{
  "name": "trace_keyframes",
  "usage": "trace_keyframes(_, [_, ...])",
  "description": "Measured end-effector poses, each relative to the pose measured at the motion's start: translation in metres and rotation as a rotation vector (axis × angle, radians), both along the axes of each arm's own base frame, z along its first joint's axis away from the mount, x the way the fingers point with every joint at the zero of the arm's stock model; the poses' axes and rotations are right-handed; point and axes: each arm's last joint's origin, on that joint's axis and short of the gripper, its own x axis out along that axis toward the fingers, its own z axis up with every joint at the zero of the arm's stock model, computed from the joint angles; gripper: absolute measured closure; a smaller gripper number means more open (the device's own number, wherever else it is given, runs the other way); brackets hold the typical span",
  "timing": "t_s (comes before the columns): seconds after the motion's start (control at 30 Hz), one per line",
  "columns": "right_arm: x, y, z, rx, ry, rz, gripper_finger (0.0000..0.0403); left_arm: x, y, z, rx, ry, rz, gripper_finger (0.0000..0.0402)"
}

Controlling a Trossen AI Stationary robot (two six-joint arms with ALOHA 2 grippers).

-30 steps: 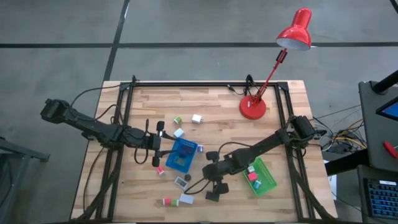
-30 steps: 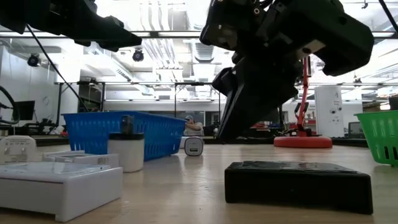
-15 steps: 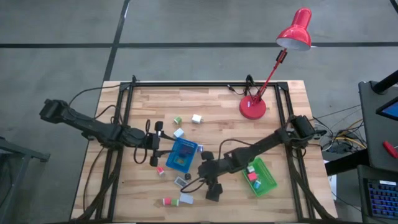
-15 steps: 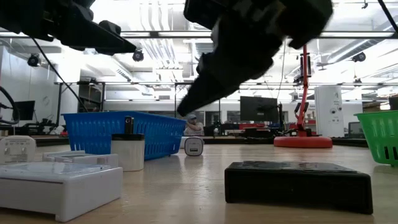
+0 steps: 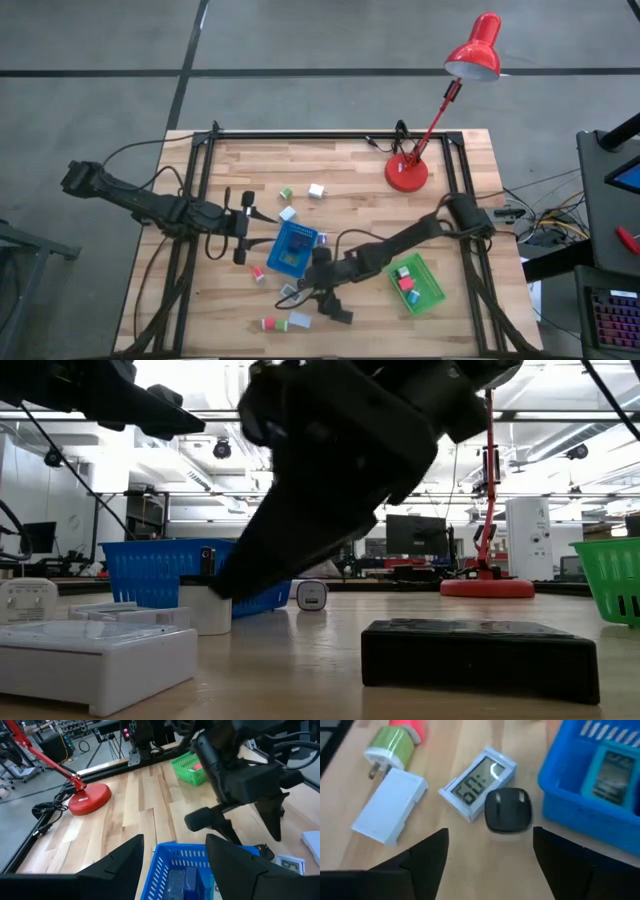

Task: Pick & Place Office items
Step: Put the white black charger adapter into the green bin

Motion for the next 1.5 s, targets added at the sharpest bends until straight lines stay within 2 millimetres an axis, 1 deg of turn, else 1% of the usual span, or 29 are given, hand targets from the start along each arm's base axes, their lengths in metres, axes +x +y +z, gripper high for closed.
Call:
trace_keyframes(0.2, [0.015,0.005,-0.003,-0.022,-0.005,0.022,0.0100,-0.001,0.000,-0.001,-0.003,0.013,0.002,0.0181])
trace_keyframes(0.4, [0.023,0.008,-0.012,-0.038,-0.004,0.031,0.0108,-0.001,0.000,-0.001,-0.007,0.015,0.003,0.0181])
trace_keyframes(0.5, [0.023,0.008,-0.012,-0.042,0.008,0.032,0.0126,-0.001,0.000,-0.001,-0.010,0.015,0.004,0.0181])
trace_keyframes(0.77, [0.018,0.006,-0.005,-0.060,0.043,0.042,0.0198,-0.001,0.000,-0.001,-0.010,0.015,0.004,0.0181])
trace_keyframes(0.93, [0.018,0.007,-0.003,-0.069,0.047,0.052,0.0225,-0.001,0.000,-0.002,-0.010,0.017,0.004,0.0181])
trace_keyframes(1.03, [0.018,0.007,-0.001,-0.074,0.041,0.058,0.0229,-0.002,0.000,-0.003,-0.010,0.019,0.004,0.0181])
trace_keyframes(1.3, [0.018,0.007,0.005,-0.076,0.025,0.066,0.0225,-0.002,0.000,-0.006,-0.013,0.023,0.005,0.0181])
trace_keyframes(1.5, [0.018,0.007,0.005,-0.076,0.026,0.065,0.0227,-0.002,0.000,-0.006,-0.014,0.020,0.005,0.0181])
